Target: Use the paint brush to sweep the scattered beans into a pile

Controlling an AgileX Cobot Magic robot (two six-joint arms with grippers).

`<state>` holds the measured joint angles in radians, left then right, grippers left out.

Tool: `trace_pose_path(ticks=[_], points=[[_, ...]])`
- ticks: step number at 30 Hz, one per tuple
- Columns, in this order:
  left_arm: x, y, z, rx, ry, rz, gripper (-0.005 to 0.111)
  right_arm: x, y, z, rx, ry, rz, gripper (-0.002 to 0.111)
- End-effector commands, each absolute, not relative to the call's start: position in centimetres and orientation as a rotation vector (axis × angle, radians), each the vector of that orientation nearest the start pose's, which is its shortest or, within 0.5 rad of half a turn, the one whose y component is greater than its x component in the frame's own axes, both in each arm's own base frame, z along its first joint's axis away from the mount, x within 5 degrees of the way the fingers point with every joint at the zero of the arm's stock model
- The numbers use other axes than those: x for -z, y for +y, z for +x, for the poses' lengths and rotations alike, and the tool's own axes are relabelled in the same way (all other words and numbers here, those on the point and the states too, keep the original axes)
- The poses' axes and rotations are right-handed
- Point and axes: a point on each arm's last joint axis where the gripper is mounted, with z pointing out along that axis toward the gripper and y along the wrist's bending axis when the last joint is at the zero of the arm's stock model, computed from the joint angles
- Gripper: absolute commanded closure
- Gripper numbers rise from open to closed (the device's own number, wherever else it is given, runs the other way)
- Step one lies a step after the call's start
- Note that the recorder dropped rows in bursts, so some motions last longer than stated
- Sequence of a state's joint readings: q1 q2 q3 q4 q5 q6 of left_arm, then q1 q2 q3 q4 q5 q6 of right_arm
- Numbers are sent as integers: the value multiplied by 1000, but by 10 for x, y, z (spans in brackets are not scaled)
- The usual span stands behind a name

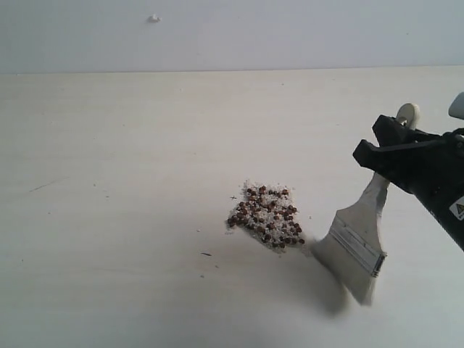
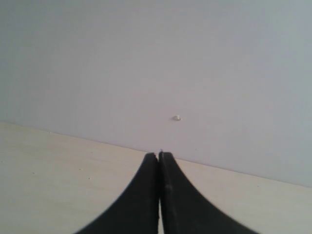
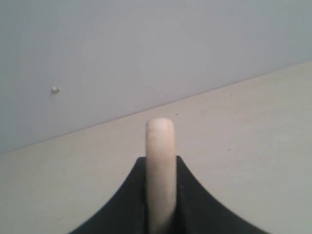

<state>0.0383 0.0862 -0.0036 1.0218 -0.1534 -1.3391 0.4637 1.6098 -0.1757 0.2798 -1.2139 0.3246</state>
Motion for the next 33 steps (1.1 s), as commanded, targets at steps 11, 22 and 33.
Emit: trace_pose_path(ticks=[11,22,33], points=[[-216,-9,63,332,1482,-168,107,-153,87,168,-570,1737,-191,108],[-216,-9,63,332,1482,-168,107,-154,96,162,-626,1719,-331,108],[-216,-9,63,332,1482,-168,107,-153,96,162,-623,1720,-335,108]])
